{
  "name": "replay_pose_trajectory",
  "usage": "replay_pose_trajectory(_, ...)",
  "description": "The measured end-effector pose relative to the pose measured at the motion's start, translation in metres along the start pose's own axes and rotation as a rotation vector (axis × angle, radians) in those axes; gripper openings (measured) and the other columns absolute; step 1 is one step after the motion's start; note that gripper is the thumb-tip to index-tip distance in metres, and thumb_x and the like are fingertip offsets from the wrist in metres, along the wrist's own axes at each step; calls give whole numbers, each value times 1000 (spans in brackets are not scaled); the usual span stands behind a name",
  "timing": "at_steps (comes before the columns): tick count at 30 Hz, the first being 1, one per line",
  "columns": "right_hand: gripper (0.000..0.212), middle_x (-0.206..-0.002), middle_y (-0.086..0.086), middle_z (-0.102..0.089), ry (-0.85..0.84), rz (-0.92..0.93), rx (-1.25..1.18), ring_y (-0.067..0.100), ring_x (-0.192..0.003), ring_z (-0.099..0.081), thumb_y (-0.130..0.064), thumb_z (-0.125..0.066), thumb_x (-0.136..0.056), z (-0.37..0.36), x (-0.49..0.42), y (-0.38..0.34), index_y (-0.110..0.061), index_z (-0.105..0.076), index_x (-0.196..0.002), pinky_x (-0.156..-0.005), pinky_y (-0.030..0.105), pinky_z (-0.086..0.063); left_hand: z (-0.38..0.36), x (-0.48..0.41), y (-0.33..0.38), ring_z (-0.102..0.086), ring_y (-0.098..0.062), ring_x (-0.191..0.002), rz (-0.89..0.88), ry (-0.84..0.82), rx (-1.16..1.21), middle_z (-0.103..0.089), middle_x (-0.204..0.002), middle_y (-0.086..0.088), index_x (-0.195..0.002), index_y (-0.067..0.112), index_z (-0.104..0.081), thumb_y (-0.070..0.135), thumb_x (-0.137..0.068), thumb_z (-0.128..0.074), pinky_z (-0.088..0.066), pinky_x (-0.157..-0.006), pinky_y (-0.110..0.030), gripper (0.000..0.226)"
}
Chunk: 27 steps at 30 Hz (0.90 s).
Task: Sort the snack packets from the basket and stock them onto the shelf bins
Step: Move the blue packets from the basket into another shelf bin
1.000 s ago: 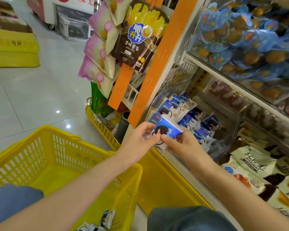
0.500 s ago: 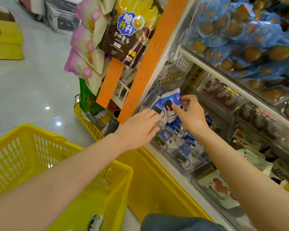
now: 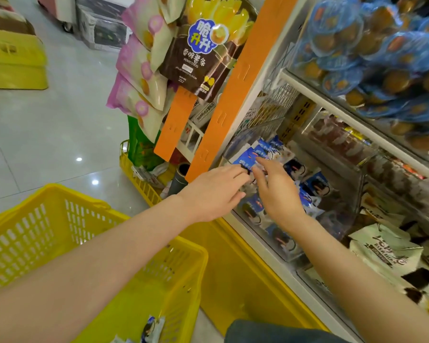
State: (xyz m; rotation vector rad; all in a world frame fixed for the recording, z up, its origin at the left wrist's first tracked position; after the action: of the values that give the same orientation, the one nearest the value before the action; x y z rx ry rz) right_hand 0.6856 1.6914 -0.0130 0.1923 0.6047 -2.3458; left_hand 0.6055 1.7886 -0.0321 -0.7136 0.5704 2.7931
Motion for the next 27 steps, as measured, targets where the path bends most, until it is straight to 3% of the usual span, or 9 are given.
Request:
replay_pose_trajectory(5,48,-146,5,-40,-60,179,216,17,-138,-31,-29,-42,-97,-13,49,-18,-9,-38,-141,-116,30,-22,14,32,-10,-48,-13,-110,-10,30,-31,-53,-119,2,-124,16,-51,28,-95,-44,-39,-95,-29,31)
replay_pose_trajectory(7,42,-139,7,-46,-19,245,207,16,-134,-35,-23,-48,-96,-18,64,-32,-6,-46,-134,-115,23,-18,16,58,-20,-50,-14,-101,8,23,-73,-54,-110,3,-118,18,-53,29,-94,-44,-40,-89,-31,28)
replay_pose_trajectory(10,29,-114,10,-60,-33,341,101,15,-110,-45,-17,-53,-91,-44,82,-56,-4,-58,-117,-96,23,-34,14,97,-42,-55,-18,-88,64,2,-109,-58,-97,1,-106,16,-59,25,-89,-52,-44,-78,-33,21)
replay_pose_trajectory(14,27,-114,1,-55,-317,317,-23,12,-106,-48,-27,-44,-97,-117,104,-72,-13,-54,-118,-91,23,-37,-10,156,-74,-60,-25,-83,213,-106,-75,-59,-90,-4,-100,13,-62,22,-85,-60,-49,-71,-36,17)
replay_pose_trajectory(18,28,-119,2,-51,-616,247,-124,12,-114,-46,-27,-43,-98,-209,123,-71,-15,-51,-122,-95,22,-34,-62,239,-112,-50,-20,-112,421,-414,30,-52,-120,-2,-123,19,-50,32,-96,-44,-38,-94,-35,31)
replay_pose_trajectory(23,40,-140,6,-41,-1064,-1,-17,20,-128,-40,-23,-47,-97,-322,161,-37,-13,-41,-136,-103,28,-33,-131,331,-139,-46,-18,-117,633,-768,232,-45,-132,1,-131,23,-41,38,-98,-39,-37,-95,-31,36)
replay_pose_trajectory(27,47,-145,12,-35,-1271,-117,140,27,-131,-38,-21,-49,-97,-372,183,-2,-8,-35,-140,-107,33,-32,-187,363,-143,-41,-25,-128,752,-991,383,-37,-144,-8,-137,17,-36,38,-98,-40,-34,-100,-33,44)
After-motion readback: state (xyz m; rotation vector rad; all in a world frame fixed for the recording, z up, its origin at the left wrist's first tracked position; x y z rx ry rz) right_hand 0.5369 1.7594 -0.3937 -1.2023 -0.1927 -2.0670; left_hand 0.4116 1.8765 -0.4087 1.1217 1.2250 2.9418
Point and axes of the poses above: each hand's wrist, its own x-axis away from the middle knuckle, its own z-axis out of the back of the hand, y = z × x, the point moved 5 cm from there along -x, towards the middle knuckle
